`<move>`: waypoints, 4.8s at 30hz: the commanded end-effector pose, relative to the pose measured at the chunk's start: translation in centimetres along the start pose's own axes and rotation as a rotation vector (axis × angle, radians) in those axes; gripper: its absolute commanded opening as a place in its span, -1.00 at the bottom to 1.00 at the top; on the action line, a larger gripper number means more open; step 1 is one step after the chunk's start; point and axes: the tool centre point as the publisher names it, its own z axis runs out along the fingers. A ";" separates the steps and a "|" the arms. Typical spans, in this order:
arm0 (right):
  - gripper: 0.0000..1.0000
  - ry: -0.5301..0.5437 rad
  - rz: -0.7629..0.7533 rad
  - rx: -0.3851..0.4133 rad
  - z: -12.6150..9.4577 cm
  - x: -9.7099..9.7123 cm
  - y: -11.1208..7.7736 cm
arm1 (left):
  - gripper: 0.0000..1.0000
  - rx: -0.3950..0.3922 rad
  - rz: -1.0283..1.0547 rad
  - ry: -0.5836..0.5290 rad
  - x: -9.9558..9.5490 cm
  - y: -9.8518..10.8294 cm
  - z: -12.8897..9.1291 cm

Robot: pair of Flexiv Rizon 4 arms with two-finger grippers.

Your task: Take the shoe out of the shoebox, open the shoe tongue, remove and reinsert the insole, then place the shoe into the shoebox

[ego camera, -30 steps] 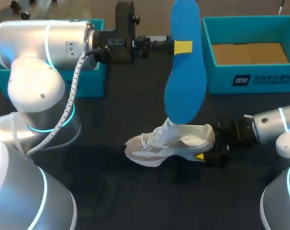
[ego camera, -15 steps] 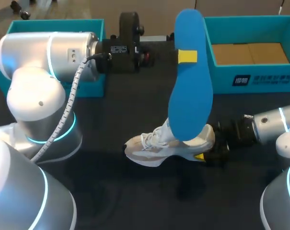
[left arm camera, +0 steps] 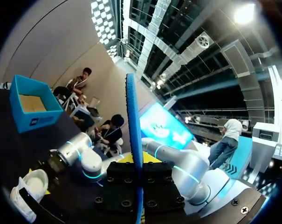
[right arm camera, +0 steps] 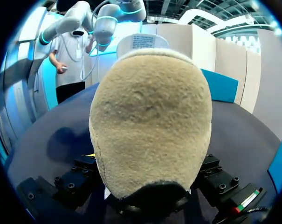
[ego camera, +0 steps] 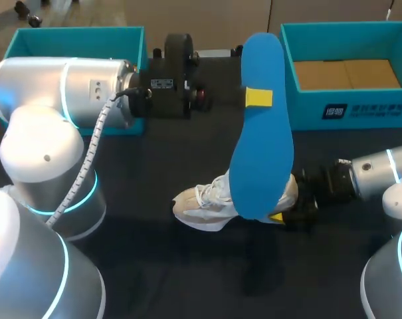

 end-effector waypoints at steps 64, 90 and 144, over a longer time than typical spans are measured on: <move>1.00 -0.006 0.006 0.010 -0.3 0.2 0.2 | -1.00 0.019 -0.025 0.004 3.5 1.0 0.8; 1.00 -0.008 0.046 0.247 -3.7 0.5 2.2 | -1.00 0.019 -0.025 0.004 3.5 1.0 0.8; 1.00 -0.068 0.129 0.904 -5.2 1.8 10.6 | -1.00 0.019 -0.025 0.004 3.5 1.0 0.8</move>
